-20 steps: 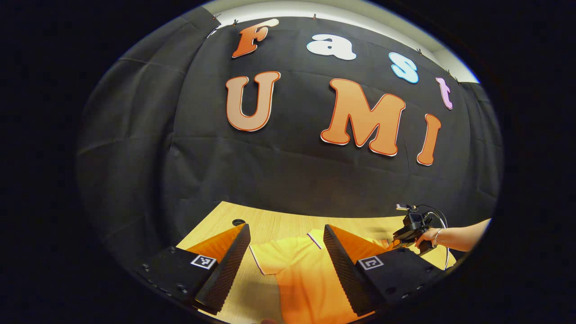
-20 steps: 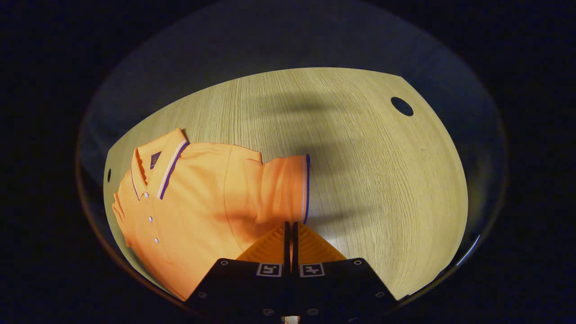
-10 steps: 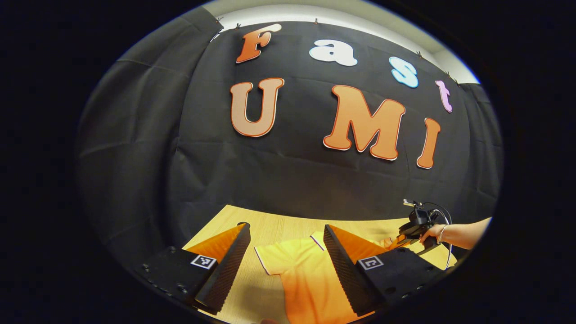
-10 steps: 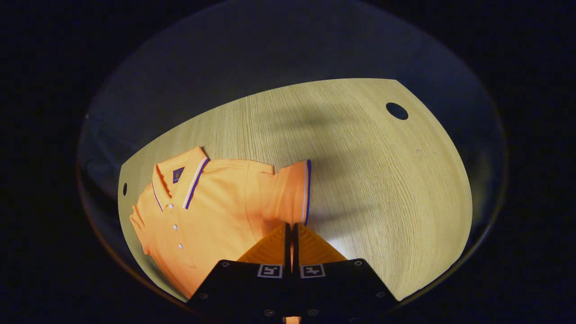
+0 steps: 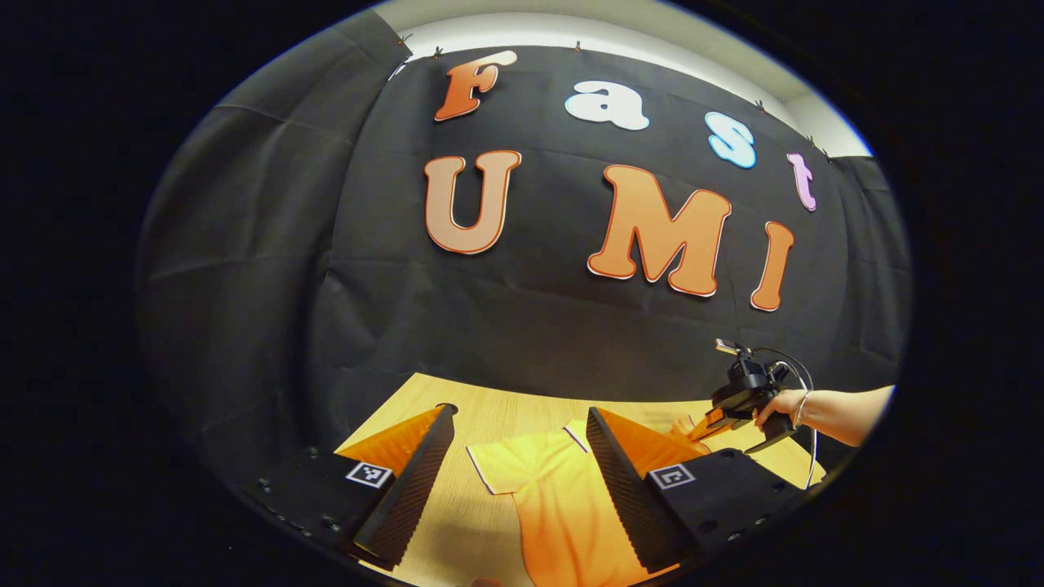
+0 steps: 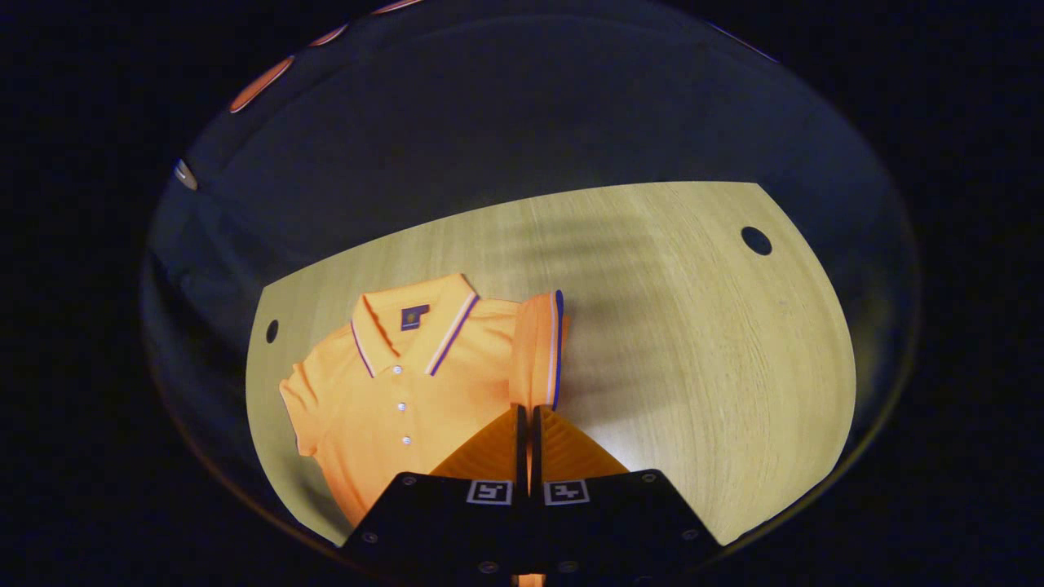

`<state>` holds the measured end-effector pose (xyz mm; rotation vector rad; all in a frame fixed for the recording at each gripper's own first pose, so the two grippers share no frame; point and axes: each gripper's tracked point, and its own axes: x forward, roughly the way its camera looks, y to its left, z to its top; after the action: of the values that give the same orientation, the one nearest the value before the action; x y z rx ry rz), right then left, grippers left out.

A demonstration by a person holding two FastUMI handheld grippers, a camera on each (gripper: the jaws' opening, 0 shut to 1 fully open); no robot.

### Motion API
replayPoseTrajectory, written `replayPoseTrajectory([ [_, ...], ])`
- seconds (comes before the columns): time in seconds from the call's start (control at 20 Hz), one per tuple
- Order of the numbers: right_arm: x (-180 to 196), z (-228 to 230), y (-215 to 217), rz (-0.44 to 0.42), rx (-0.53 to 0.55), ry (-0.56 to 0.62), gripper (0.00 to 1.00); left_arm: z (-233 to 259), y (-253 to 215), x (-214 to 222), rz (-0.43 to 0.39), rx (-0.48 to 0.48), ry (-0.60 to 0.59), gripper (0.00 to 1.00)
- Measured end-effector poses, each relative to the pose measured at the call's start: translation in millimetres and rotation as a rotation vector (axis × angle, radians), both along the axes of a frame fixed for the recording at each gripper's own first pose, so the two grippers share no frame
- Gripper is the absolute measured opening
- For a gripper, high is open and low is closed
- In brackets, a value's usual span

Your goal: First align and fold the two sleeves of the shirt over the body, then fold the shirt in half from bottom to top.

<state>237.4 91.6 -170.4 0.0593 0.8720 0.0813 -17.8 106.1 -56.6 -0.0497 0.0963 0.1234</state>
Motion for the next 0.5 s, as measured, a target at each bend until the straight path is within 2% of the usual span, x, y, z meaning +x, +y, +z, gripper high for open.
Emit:
replayPoseTrajectory([
  [0.1, -5, 5, 35, 0.060, 0.034, -0.001, 0.00, 1, 4, -5, 0.006, -0.002, -0.002, 0.98],
  [0.25, -32, 7, 97, 0.195, 0.146, 0.061, 0.04, -4, 10, -15, 0.017, -0.011, 0.007, 0.98],
  [0.4, -37, 12, 107, 0.243, 0.119, 0.035, 0.81, -10, 15, -19, 0.025, -0.026, 0.022, 0.98],
  [0.45, -37, 13, 104, 0.241, 0.109, 0.026, 0.98, -11, 17, -19, 0.025, -0.034, 0.026, 0.98],
  [0.5, -37, 15, 98, 0.235, 0.093, 0.015, 0.99, -12, 16, -17, 0.024, -0.047, 0.031, 0.98],
])
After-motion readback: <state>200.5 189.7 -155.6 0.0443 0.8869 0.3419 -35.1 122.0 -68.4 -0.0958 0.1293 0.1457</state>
